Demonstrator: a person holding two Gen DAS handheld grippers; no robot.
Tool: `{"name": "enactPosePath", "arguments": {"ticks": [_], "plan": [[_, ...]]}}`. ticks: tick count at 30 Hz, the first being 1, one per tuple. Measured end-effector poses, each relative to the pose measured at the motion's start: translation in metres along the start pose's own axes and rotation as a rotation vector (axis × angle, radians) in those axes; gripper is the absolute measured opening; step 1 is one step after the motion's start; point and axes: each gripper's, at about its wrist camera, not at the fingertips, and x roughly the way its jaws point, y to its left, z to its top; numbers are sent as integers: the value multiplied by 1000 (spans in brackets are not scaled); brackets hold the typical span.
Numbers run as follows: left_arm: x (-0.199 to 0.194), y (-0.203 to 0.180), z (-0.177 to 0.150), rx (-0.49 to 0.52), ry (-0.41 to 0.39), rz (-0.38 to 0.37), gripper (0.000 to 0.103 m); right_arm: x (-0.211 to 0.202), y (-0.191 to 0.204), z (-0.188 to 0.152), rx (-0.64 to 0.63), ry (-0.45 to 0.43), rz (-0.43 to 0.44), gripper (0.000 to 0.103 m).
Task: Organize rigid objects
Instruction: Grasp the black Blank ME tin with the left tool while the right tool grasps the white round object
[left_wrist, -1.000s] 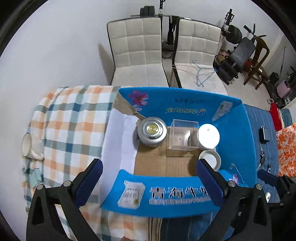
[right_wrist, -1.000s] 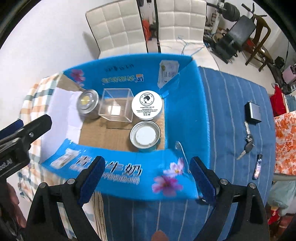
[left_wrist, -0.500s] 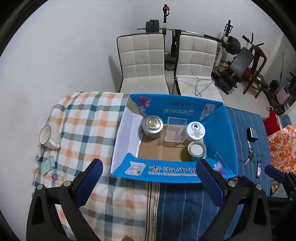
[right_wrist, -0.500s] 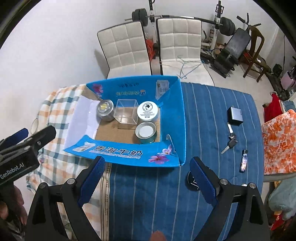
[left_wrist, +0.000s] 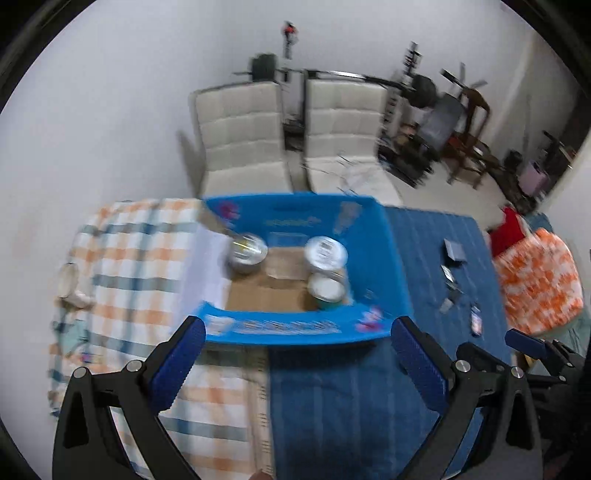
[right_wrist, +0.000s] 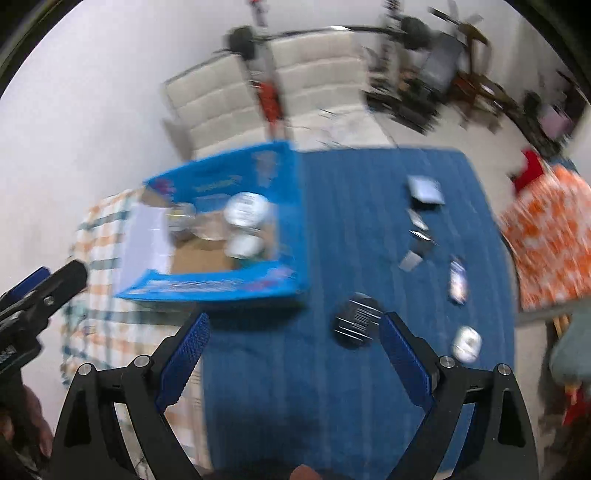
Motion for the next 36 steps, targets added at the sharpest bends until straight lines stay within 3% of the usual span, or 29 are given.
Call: {"name": "enactPosePath", "arguments": {"ticks": [5, 9, 14, 17, 21, 24, 25, 28, 30, 36], "plan": [[51, -76, -14, 76, 129, -101, 103, 20, -107, -23, 190, 73, -131, 95], [118, -141, -36, 135, 274, -156, 103, 45, -182, -44, 306, 125, -193, 95], [197, -197, -61, 167, 416, -119, 103, 95, -247, -63, 404, 194, -186, 95], [230, -212, -69, 176, 462, -87, 103, 130, -272, -69, 450, 241, -171, 95], [269, -229, -77, 194, 514, -28, 99, 162, -287, -67, 487, 279, -150, 95], [280, -232, -81, 215, 513, 23, 81, 182, -289, -64, 486, 294, -146, 88], [282, -232, -81, 218, 512, 30, 74, 188, -288, -63, 481, 304, -151, 78], [281, -234, -83, 219, 506, 27, 74, 195, -281, -57, 434, 298, -226, 67], [280, -235, -84, 216, 502, 31, 74, 196, -274, -54, 394, 292, -249, 49], [276, -236, -86, 225, 491, 33, 73, 194, -264, -49, 327, 309, -273, 49]]}}
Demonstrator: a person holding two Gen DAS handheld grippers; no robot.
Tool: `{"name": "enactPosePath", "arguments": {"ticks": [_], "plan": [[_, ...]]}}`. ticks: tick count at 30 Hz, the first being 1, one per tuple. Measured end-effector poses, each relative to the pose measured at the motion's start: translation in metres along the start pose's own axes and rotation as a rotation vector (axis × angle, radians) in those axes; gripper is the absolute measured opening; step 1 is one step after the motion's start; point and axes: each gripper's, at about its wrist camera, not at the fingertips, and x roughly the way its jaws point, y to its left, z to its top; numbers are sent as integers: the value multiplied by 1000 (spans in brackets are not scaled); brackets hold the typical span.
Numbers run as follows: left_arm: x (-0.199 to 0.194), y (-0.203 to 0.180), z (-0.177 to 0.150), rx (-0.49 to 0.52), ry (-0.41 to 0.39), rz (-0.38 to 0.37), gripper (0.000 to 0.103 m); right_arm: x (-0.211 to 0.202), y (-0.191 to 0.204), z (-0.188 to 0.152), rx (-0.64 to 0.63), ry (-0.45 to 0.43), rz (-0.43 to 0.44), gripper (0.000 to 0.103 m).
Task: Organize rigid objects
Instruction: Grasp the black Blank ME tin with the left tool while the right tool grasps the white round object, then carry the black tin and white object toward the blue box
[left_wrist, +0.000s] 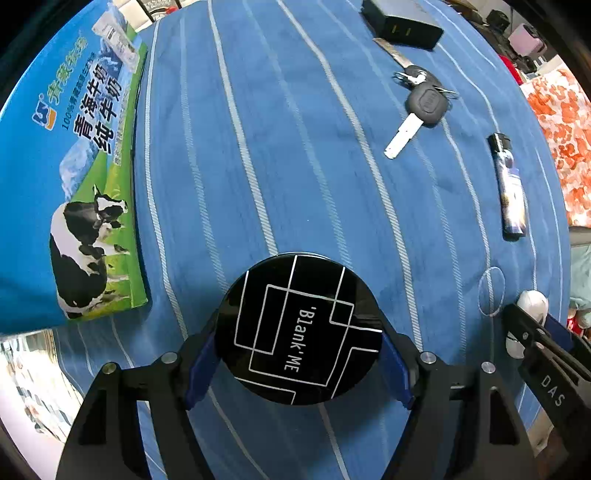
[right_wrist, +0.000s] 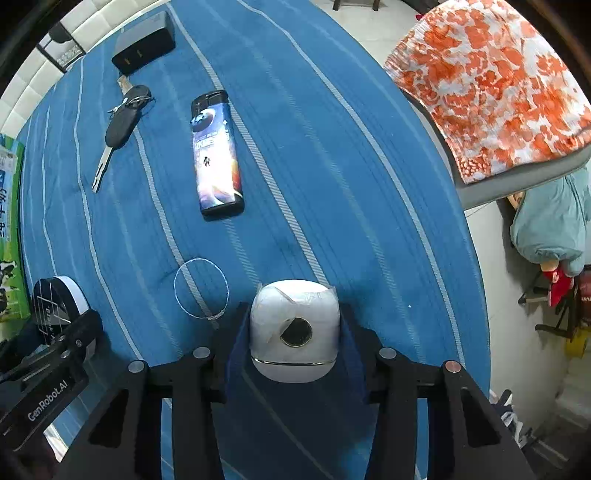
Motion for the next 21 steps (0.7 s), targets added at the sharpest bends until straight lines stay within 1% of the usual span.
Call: {"name": "enactPosePath", "arguments": {"ticks": [4, 7, 9, 14, 18, 21], "plan": [[-10, -9, -8, 6, -14, -17, 73, -2, -2, -2, -7, 4, 12, 49], [-21, -13, -11, 13, -33, -30, 73, -17, 4, -7, -25, -17, 22, 49], [-34, -14, -13, 26, -59, -38, 73, -28, 6, -9, -38, -35, 31, 49], [-79, -21, -16, 60, -157, -63, 73, -68, 15, -11, -65, -97, 57, 49], [-121, -11, -19, 62, -241, -89, 73, -107, 25, -13, -94, -159, 77, 49], [-148, 14, -21, 52, -285, -106, 73, -139, 40, -16, -123, -217, 92, 49]]}}
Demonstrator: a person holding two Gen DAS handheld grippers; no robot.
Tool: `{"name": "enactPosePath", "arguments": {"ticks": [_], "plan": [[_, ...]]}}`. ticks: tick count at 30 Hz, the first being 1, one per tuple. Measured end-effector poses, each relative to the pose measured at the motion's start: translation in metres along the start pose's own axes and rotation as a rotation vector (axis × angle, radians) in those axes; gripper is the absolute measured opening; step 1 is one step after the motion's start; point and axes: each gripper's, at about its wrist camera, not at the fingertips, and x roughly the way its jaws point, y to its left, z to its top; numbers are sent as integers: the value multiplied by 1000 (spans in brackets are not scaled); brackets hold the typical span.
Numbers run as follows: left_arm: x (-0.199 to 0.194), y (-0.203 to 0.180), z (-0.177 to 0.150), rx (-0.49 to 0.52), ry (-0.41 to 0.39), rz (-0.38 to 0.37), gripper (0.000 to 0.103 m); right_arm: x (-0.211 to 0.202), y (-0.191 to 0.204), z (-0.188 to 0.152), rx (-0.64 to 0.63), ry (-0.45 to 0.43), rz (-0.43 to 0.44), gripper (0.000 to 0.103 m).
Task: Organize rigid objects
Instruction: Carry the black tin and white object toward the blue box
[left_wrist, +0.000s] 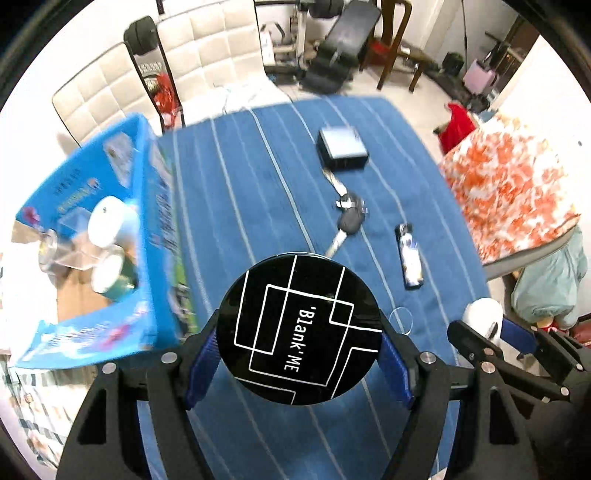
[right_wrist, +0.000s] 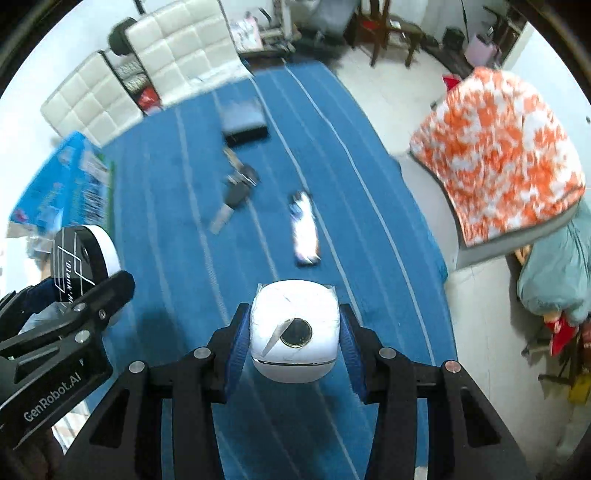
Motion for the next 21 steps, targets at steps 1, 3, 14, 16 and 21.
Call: {"name": "enactPosePath", "arguments": {"ticks": [1, 3, 14, 16, 21], "plan": [[-8, 9, 2, -7, -16, -3, 73, -10, 8, 1, -11, -17, 8, 49], [-27, 28, 4, -21, -48, -4, 73, -27, 25, 3, -24, -39, 34, 49], [-108, 145, -10, -164, -170, 44, 73, -93, 143, 0, -198, -137, 146, 49], [-114, 162, -16, -194, -178, 55, 73, -96, 163, -4, -226, -134, 174, 49], [-129, 221, -34, -295, -184, 105, 74, -98, 221, -10, -308, -125, 228, 49]]}}
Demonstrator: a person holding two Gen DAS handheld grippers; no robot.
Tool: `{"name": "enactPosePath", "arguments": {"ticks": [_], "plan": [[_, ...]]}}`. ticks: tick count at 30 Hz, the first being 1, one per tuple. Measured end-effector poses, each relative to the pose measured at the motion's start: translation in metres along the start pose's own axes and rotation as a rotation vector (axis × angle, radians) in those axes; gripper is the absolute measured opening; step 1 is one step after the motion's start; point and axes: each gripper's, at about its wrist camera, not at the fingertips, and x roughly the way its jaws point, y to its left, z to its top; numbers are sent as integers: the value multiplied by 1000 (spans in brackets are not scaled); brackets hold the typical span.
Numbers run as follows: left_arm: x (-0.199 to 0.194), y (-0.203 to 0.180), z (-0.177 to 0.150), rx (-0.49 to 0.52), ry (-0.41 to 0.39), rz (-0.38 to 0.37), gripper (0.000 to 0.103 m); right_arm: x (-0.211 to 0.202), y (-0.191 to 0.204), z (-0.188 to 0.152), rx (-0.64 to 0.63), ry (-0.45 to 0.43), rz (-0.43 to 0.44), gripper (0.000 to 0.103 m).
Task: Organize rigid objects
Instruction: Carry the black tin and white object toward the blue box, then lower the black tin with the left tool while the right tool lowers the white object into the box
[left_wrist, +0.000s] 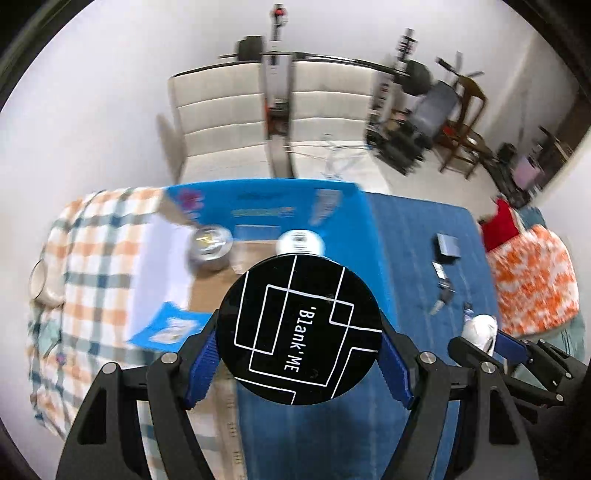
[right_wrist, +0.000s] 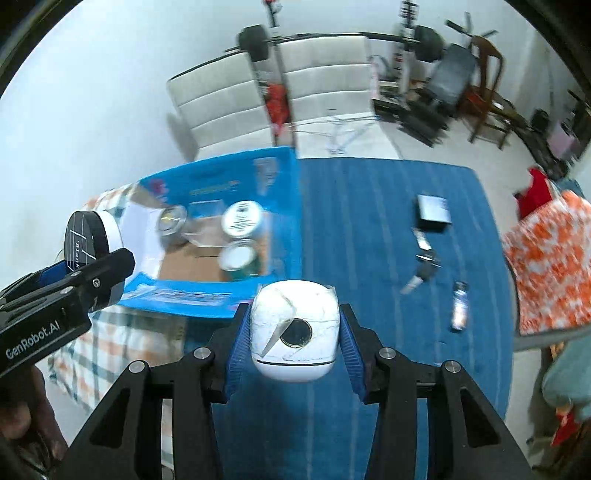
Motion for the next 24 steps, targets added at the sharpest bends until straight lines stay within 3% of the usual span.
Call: {"name": "enactPosePath", "arguments": {"ticks": [6, 12, 17, 24], "plan": [[-8, 62, 5, -82, -18, 69, 74, 23, 58, 12, -67, 12, 50, 49], [15, 96, 16, -105, 11, 78, 74, 61, 95, 28, -79, 42, 78, 49], [78, 119, 21, -138, 171, -6, 74, 116, 113, 37, -62, 112, 125, 49], [166, 130, 20, -142, 382, -66, 74, 194, 119, 40, -55, 208, 149, 49]]}}
